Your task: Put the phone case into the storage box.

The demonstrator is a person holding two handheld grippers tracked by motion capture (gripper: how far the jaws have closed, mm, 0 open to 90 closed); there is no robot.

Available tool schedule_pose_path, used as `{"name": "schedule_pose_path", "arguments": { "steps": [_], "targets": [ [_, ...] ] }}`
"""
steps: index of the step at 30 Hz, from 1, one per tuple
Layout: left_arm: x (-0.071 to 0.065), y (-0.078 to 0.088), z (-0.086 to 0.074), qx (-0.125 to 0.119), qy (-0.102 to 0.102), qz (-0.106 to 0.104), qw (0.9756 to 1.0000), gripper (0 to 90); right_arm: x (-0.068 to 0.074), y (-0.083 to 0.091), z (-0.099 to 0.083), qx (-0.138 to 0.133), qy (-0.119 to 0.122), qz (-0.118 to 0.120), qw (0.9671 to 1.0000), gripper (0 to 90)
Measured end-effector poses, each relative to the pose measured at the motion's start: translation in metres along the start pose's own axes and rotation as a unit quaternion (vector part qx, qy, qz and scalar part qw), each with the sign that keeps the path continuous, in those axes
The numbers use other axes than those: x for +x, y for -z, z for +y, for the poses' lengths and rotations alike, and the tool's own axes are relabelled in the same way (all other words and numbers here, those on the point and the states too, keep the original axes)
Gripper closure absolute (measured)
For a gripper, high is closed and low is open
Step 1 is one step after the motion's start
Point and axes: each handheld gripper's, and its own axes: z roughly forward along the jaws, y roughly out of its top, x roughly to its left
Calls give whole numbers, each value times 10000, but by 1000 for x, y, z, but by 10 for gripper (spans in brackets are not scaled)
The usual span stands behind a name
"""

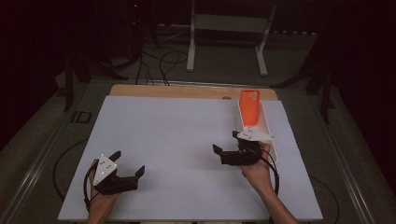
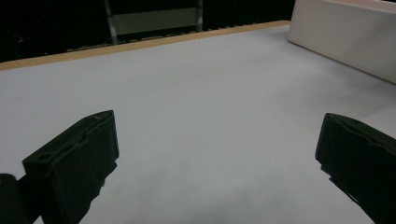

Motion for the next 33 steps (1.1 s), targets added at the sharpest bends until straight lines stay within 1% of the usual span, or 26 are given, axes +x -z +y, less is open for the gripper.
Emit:
{"name": "schedule_pose_path", "arguments": {
  "steps": [4,6,8,11,12,13,15,16,19,22,25,29,33],
  "targets": [
    [0,0,0,6,-4,-1,10000,3,3,4,-6,-80,37,0,10000,79],
    [0,0,0,-6,0,-1,10000,3,4,6,-10,-151,144,-85,9997,79],
    [0,0,0,-6,7,6,10000,3,4,8,-15,-180,60,-69,9998,79],
    [0,1,0,-13,20,11,10000,2,3,10,-19,-252,65,-101,9996,79],
    [0,1,0,-22,35,17,10000,2,3,12,-20,-317,41,-84,9995,79],
    [1,1,0,-19,30,19,10000,2,3,15,-25,-506,66,-63,9987,79],
    [1,1,0,-22,26,20,10000,2,3,17,-29,-577,62,-80,9983,79],
    [1,1,0,-31,34,18,10000,2,3,19,-32,-664,64,-103,9977,79],
    [1,2,0,-59,39,21,10000,2,1,23,-38,-835,-12,-148,9964,79],
    [1,2,1,-69,32,30,10000,2,0,27,-43,-926,-55,-186,9955,79],
    [2,3,1,-99,44,39,9999,2,0,30,-50,-1055,-1,-203,9942,79],
    [1,4,1,-115,27,40,9999,3,0,33,-56,-1121,17,-247,9934,80],
    [0,4,2,-148,-3,23,9999,3,1,39,-61,-1239,46,-348,9917,79]
  ]
}}
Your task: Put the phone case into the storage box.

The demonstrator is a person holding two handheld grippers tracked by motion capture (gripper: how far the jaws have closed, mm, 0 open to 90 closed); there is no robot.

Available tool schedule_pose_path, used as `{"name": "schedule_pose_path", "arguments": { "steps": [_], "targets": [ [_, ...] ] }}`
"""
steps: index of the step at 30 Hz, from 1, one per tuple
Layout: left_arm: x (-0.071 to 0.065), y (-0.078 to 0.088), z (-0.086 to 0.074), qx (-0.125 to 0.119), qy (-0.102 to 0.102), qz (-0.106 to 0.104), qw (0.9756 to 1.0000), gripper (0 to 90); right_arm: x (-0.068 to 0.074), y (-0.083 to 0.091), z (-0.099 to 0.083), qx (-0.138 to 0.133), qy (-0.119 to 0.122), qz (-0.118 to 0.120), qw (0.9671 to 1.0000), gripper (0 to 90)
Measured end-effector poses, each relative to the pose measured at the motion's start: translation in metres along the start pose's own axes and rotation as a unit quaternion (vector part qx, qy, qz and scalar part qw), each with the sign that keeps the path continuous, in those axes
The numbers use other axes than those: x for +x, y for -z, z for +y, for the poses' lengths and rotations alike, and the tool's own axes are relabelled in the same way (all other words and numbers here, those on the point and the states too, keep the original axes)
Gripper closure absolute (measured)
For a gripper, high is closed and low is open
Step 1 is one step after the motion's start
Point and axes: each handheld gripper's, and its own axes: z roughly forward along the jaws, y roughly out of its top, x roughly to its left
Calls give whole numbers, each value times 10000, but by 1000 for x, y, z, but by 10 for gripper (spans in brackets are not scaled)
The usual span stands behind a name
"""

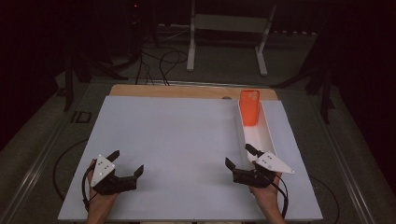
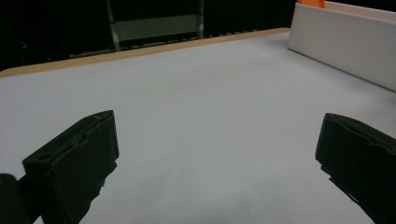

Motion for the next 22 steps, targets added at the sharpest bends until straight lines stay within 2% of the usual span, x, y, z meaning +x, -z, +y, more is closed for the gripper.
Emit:
{"name": "schedule_pose_path", "arguments": {
  "steps": [5,21,22],
  "targets": [
    [0,1,0,-40,0,-28,10000,2,-1,5,-5,-60,79,-138,9999,79],
    [-4,-4,0,26,-111,-58,9999,2,-7,11,-13,-120,-77,-204,9997,80],
    [-5,-5,0,70,-175,-29,9998,2,-8,11,-13,-122,-85,-206,9997,80]
  ]
}}
